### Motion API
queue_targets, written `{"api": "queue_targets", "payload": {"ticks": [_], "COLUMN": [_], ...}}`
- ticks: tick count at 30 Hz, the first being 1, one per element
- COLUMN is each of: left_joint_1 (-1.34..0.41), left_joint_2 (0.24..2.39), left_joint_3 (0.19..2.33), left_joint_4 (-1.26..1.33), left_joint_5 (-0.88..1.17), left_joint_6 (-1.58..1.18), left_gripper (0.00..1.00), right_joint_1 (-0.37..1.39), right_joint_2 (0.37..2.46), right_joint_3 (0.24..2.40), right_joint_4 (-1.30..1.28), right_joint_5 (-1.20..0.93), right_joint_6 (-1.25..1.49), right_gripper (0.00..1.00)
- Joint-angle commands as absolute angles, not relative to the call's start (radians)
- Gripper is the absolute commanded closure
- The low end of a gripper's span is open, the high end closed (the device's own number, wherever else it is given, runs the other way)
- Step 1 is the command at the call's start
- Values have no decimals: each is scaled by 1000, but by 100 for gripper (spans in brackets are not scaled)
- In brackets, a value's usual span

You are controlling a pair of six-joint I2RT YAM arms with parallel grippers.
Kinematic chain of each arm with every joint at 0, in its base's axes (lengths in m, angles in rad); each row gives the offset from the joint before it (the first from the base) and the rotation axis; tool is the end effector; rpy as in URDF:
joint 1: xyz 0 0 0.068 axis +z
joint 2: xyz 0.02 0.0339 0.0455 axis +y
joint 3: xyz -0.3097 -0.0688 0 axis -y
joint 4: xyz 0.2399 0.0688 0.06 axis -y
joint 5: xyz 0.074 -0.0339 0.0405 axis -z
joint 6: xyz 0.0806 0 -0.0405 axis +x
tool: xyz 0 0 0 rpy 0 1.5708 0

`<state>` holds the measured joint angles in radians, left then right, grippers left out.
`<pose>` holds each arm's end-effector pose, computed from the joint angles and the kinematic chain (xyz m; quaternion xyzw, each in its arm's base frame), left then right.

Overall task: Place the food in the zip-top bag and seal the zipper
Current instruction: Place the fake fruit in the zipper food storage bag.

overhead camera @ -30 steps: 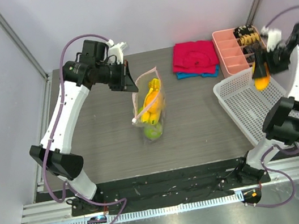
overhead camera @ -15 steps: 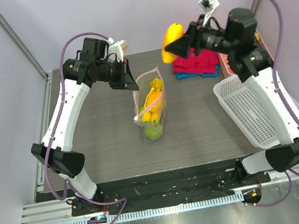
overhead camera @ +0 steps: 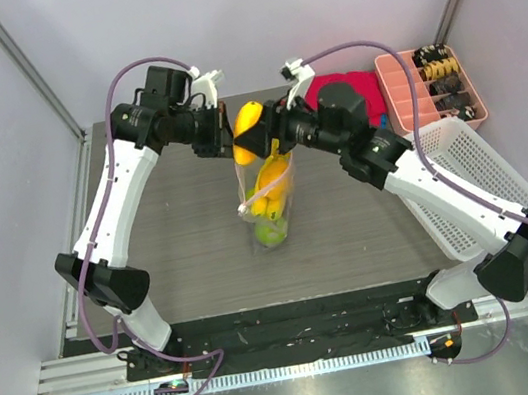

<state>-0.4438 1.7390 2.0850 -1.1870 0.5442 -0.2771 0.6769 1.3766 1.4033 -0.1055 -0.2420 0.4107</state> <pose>0.3185 -0.1976 0.4501 0.1705 0.8887 -0.3562 0.2331 0.2609 0.2344 0.4718 -0.1779 0.7117 0.4244 0.5307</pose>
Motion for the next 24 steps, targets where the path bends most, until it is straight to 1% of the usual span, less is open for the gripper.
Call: {"api": "queue_targets", "payload": {"ticks": [1,7,8,10,11,12,13,14,17,19,21,24], "left_joint_1": [-445,-443,-443,-442,-442,-442,-442,-442,-442,-442,-443,-443], "left_joint_2": [1733,1730,1729,1729,1730,1730,1730,1732,1733,1736,1735,1733], "left_joint_3": [2134,2137,2135,2132,2131,2131,2131,2132,2135,2135,2135,2135], "left_joint_4": [-1166,-1169,-1167,-1169,-1169,-1169,-1169,-1169,-1170,-1169,-1173,-1167], "left_joint_5": [557,555,555,555,555,557,558,558,561,561,561,566], "left_joint_6": [-282,-273,-273,-270,-271,-270,-267,-265,-259,-255,-249,-245], "left_gripper": [100,100,100,100,100,100,100,100,100,100,100,100], "right_joint_1": [735,782,781,782,784,782,784,782,782,779,764,730], "right_joint_2": [1332,1310,1305,1296,1295,1292,1287,1287,1287,1287,1279,1249], "right_joint_3": [1365,1342,1341,1348,1353,1362,1386,1400,1489,1558,1581,1554], "right_joint_4": [-72,-170,-181,-208,-215,-219,-227,-230,-258,-296,-319,-359], "right_joint_5": [-121,-63,-75,-107,-147,-161,-175,-179,-192,-143,-76,-12], "right_joint_6": [341,341,344,345,347,353,356,354,304,241,204,183], "right_gripper": [85,83,69,43,19,11,7,5,5,5,8,13]}}
